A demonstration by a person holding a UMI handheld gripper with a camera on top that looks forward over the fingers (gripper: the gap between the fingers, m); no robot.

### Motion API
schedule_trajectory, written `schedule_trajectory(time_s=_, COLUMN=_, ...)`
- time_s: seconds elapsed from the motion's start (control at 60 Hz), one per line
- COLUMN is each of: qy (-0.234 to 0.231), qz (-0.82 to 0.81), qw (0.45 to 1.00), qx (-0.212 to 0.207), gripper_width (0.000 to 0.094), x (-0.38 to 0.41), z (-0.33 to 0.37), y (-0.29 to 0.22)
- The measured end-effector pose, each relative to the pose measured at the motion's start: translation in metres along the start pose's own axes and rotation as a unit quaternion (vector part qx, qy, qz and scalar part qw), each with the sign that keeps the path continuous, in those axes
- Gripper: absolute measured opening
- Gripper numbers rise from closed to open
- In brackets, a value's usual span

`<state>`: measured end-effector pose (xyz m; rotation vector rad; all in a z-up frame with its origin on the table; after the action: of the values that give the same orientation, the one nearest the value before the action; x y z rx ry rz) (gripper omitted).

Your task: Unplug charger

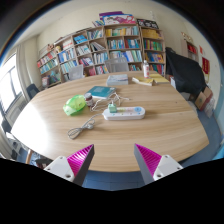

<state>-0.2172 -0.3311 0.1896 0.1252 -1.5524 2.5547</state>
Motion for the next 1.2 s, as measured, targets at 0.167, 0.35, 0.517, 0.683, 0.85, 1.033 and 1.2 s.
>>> schedule_trajectory(time_s=0.167, qy=0.018, qz=0.007, qw=1.0, qx=0.0, gripper_width=0.0828, x=0.012, z=-0.037, y=-0.007)
schedule_trajectory(time_s=0.35, qy=0.041, qz=-0.016, qw=0.999, qx=-0.028, gripper_width=0.0825, x=0.01, z=-0.106, y=-0.022)
schedule_trajectory(time_s=0.517, qy=0.035, qz=0.002, qw=0.998, qx=-0.054, gripper_width=0.0812, x=0.002, z=-0.194, y=-0.034)
schedule_trajectory(time_s=0.683, qy=0.008, qz=0.011, qw=0.999, qx=-0.038, gripper_width=0.0787, x=0.007, z=-0.267, y=-0.03)
schedule_trajectory(time_s=0.85, qy=-0.003, qz=0.052, qw=0.997, qx=-0.055, gripper_width=0.0621, x=0.008, z=-0.313, y=-0.032)
schedule_trajectory(time_s=1.033, qy=0.012, qz=0.072, qw=0.996, qx=-0.055, gripper_width=0.0318, x=0.001, z=-0.319, y=-0.028)
schedule_trajectory(time_s=1.2, qy=0.015, qz=0.038, qw=0.999, qx=-0.022, gripper_width=0.0284, x=0.003, z=-0.315, y=-0.041)
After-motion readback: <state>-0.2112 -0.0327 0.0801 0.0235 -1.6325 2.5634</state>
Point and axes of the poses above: the point between the fingertips, and its own axes, seen from behind it with the camera up: x to the left, y down, z backward, against the way the camera looks, the point moved 7 cm from there along z, backward, against the way the camera looks, and after that the axes turned 13 degrees about -x, right-handed, at the moved point
